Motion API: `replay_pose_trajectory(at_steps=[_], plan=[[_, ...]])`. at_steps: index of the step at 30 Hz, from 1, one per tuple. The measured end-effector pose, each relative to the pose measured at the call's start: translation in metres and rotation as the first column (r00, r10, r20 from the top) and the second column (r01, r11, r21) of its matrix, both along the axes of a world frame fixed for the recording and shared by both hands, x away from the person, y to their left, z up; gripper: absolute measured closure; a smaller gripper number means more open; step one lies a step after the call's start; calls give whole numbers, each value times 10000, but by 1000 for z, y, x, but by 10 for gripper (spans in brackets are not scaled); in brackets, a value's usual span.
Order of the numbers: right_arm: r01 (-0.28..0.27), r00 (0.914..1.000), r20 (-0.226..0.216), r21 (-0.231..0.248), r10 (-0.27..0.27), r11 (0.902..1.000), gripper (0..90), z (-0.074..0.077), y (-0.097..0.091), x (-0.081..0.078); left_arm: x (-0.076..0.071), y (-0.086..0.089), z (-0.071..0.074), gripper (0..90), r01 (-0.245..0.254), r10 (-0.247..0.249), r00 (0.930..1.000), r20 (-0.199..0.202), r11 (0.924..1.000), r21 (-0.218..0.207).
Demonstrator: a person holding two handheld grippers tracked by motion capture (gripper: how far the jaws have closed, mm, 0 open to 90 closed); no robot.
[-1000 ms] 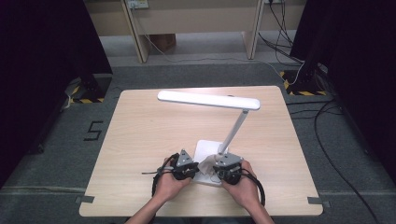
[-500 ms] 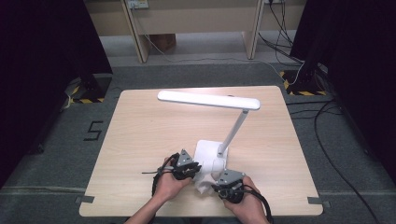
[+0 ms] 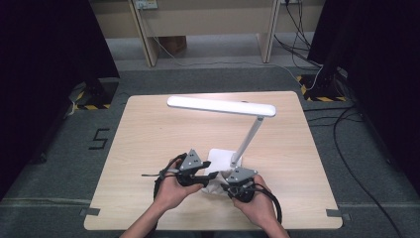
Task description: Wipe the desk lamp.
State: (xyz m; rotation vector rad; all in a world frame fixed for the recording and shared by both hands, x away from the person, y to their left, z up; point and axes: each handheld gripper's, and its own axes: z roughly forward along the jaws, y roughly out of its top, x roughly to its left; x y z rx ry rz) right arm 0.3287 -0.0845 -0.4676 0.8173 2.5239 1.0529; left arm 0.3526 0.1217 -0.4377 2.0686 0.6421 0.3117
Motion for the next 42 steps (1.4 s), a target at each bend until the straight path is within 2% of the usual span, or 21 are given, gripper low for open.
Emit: replay_pose_trajectory(at_steps=[2,6,9,14,17,19,20,22,26,29,31,33,35,37,39,42], plan=[[9,10000,-21,-69,-9,10000,808,-1,0,3,0,-2,-2,505,314,-312,9995,-51,9989,337],[69,9999,-84,-115,-70,9999,808,0,-3,5,3,-1,-9,489,625,-608,9980,-198,9928,1018],[43,9999,-94,-154,-44,9999,808,0,-3,6,6,-3,-12,483,840,-818,9964,-235,9895,1177],[-89,9999,-52,-240,87,9997,808,2,-2,7,10,-4,-17,498,1296,-1280,9916,-201,9793,1553],[-123,9999,-36,-284,122,9995,807,2,-3,7,11,-4,-20,556,1524,-1526,9882,-120,9745,1647],[-114,9999,23,-307,115,9995,807,2,-2,8,11,-6,-23,612,1765,-1799,9837,26,9677,1803],[-122,9999,17,-308,123,9994,807,2,-2,8,11,-7,-23,634,1811,-1859,9825,102,9672,1781],[-134,9999,56,-307,136,9994,807,2,-1,8,11,-7,-23,680,1932,-2033,9786,325,9614,1961],[-158,9999,29,-239,159,9996,806,2,-1,9,11,-4,-23,794,2105,-2220,9741,421,9594,1876],[-164,9998,79,-266,166,9995,789,2,1,10,11,-3,-23,835,2098,-2222,9740,452,9588,1917],[-134,9998,106,-297,137,9995,740,2,3,11,12,-2,-23,840,2053,-2177,9750,439,9588,1964],[-48,9998,202,-229,53,9997,673,3,3,11,14,0,-24,842,1888,-2035,9780,452,9564,2226],[139,9992,381,-34,-138,9999,618,7,0,10,16,4,-25,842,1640,-1774,9833,414,9610,2225],[431,9976,539,278,-446,9987,599,13,-7,7,19,8,-26,842,1422,-1535,9875,345,9646,2221],[878,9935,685,486,-910,9950,586,18,-19,5,22,9,-28,842,1287,-1377,9902,239,9648,2292],[1685,9806,852,939,-1765,9812,551,25,-41,8,27,7,-29,841,1181,-1250,9920,143,9640,2381]])
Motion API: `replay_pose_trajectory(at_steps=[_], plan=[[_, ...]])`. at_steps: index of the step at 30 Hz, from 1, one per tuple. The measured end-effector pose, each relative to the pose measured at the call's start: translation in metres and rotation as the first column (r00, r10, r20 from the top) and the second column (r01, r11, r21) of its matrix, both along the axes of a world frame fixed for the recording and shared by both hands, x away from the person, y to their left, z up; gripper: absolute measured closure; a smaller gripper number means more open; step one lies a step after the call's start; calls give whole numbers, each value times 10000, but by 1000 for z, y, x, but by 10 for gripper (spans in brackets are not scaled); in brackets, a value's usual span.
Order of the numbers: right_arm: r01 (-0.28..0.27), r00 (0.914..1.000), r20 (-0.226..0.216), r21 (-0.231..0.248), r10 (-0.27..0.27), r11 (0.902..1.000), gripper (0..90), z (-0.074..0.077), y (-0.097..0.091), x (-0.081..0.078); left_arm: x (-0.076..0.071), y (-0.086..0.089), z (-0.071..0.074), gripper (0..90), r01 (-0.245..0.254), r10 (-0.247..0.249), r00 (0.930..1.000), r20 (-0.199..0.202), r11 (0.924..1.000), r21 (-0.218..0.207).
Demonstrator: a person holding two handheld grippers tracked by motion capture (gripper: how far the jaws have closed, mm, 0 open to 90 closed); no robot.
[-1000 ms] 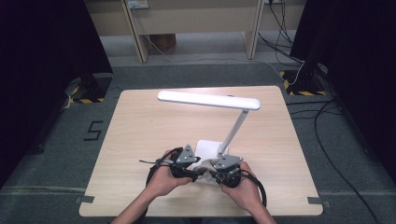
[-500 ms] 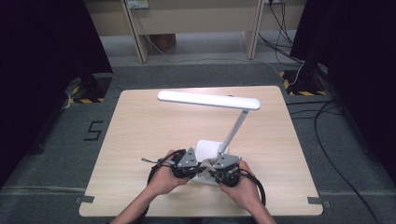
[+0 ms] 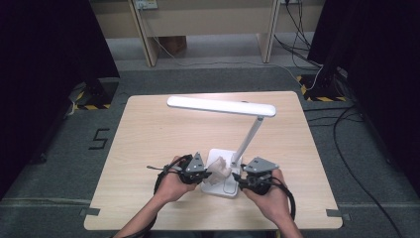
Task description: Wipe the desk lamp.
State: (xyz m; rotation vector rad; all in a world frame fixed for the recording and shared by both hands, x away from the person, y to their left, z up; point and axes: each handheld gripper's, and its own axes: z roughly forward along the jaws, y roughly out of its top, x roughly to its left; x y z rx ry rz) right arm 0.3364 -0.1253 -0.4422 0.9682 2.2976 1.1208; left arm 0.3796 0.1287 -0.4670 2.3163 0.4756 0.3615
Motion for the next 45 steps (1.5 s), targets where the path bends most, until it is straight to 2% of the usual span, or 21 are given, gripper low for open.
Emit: replay_pose_trajectory(at_steps=[3,6,10,15,23,26,31,33,36,37,41,44,45], plan=[[867,9960,167,346,-873,9956,512,6,-19,7,6,-5,-3,840,-288,289,9995,-130,9995,113],[1235,9907,496,564,-1264,9907,496,12,-26,14,13,-12,-3,838,-776,779,9969,-116,9966,269],[1105,9888,894,1002,-1196,9888,486,19,-21,21,23,-22,-3,838,-1148,1149,9934,7,9922,488],[1132,9845,1210,1159,-1272,9868,462,22,-15,28,33,-29,-5,837,-1590,1590,9873,-29,9871,204],[1188,9691,1974,1516,-1478,9813,447,30,-14,40,40,-40,-13,835,-2245,2247,9744,70,9743,-177],[1215,9630,2183,1707,-1578,9778,449,33,-14,44,43,-43,-17,835,-2455,2457,9693,81,9692,-191],[1231,9550,2433,1947,-1695,9731,458,39,-16,50,48,-50,-18,835,-2541,2540,9671,159,9672,33],[1173,9511,2603,1934,-1663,9741,474,41,-17,52,50,-52,-18,834,-2589,2588,9658,150,9659,59],[1155,9508,2623,1939,-1650,9742,504,43,-16,52,53,-55,-19,835,-2713,2713,9624,137,9625,-31],[1111,9508,2638,1988,-1624,9737,516,43,-16,52,54,-57,-19,835,-2817,2817,9594,162,9595,-78],[1024,9509,2686,1953,-1536,9754,552,43,-14,54,58,-61,-19,836,-3028,3021,9526,365,9529,152],[1046,9537,2580,1973,-1546,9747,555,44,-15,53,60,-63,-19,836,-3349,3340,9415,449,9421,141],[1053,9546,2549,1947,-1540,9752,557,44,-15,53,61,-63,-20,836,-3343,3331,9417,464,9423,203]])
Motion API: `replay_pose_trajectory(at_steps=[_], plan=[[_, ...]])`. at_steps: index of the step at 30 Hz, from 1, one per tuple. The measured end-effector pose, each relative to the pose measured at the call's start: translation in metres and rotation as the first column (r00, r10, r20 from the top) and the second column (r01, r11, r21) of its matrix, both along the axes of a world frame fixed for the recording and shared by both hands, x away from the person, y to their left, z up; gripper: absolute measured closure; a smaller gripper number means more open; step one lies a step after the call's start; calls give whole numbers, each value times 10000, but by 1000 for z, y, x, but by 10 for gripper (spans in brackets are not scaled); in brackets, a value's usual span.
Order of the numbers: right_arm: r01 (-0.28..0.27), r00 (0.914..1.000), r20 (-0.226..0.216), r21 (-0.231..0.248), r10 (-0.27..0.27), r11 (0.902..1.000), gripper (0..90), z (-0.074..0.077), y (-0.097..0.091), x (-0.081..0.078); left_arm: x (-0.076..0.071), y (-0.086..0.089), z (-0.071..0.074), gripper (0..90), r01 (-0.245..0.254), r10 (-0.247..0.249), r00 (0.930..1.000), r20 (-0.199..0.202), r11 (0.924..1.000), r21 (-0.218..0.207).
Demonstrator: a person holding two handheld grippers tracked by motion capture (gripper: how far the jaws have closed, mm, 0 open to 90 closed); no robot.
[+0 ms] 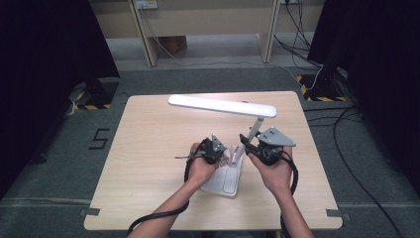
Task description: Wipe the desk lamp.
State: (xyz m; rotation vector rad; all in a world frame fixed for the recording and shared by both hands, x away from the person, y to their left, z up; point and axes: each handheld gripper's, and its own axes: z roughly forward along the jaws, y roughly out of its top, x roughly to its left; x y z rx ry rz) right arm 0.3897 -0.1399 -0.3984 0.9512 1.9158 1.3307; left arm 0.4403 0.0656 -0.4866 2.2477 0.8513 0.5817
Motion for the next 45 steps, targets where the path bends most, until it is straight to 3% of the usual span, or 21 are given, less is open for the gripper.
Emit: replay_pose_trajectory(at_steps=[5,9,22,32,42,45], plan=[[49,10000,-48,47,-48,10000,561,0,0,0,-2,-2,0,837,407,-417,9987,286,9986,339],[94,9999,-78,38,-93,9999,563,0,1,-1,-7,0,0,838,800,-814,9964,252,9953,541],[331,9993,-197,82,-330,9994,571,1,3,-2,-22,3,-1,838,1245,-1259,9918,232,9908,540],[375,9990,-262,61,-373,9993,573,1,5,-3,-38,16,0,838,1615,-1612,9869,-93,9862,356],[439,9987,-252,-186,-443,9989,608,1,11,-4,-52,19,2,837,1912,-1900,9814,-270,9801,534],[518,9983,-255,-288,-525,9982,613,1,14,-5,-52,20,1,837,1846,-1834,9826,-275,9817,464]])
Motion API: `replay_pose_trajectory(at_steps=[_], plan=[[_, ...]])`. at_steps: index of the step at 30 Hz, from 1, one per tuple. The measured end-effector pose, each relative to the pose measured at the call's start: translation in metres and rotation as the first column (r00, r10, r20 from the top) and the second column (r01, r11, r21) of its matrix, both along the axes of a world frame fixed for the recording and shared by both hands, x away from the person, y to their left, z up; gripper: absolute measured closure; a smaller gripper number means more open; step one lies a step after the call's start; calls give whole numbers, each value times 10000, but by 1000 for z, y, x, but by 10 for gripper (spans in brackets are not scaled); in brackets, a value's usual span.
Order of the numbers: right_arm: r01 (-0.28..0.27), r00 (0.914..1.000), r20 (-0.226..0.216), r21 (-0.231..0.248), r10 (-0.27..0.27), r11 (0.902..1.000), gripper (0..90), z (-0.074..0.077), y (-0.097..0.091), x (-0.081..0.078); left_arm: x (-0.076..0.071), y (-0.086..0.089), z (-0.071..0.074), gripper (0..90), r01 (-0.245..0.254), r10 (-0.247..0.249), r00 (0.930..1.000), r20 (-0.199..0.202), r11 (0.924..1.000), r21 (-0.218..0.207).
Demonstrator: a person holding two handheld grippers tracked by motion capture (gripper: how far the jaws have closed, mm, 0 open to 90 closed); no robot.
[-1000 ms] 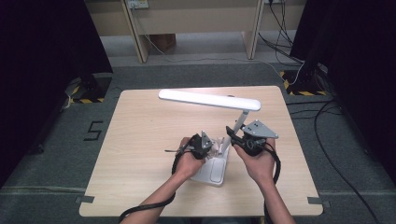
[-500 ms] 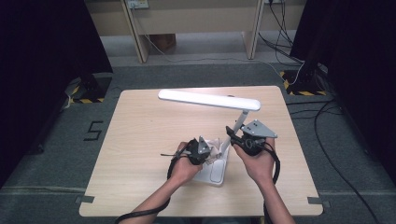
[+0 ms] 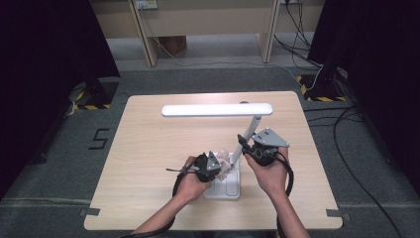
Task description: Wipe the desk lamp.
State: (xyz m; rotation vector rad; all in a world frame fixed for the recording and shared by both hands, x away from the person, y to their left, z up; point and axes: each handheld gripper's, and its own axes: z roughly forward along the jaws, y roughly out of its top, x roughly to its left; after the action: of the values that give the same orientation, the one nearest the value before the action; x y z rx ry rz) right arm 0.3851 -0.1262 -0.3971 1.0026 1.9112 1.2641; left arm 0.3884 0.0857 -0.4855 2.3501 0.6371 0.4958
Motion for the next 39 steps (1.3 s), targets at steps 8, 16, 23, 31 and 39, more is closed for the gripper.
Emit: replay_pose_trajectory(at_steps=[8,16,23,31,39], plan=[[239,9987,-444,-76,-242,9997,582,-6,4,-5,0,0,-1,838,-49,50,10000,40,10000,-54],[-24,9879,-1548,-27,20,10000,583,-41,7,-8,-1,-1,-1,837,-35,35,9999,100,10000,64],[23,9806,-1957,-179,-57,9998,645,-56,13,-6,-4,-1,-1,837,-36,34,9998,213,9999,98],[180,9710,-2377,-256,-235,9995,672,-61,17,-9,-6,1,-2,837,-4,5,9998,175,10000,-60],[-734,9371,-3465,-796,414,9941,813,-73,14,-21,-5,0,-2,838,5,-5,9999,139,10000,-12]])
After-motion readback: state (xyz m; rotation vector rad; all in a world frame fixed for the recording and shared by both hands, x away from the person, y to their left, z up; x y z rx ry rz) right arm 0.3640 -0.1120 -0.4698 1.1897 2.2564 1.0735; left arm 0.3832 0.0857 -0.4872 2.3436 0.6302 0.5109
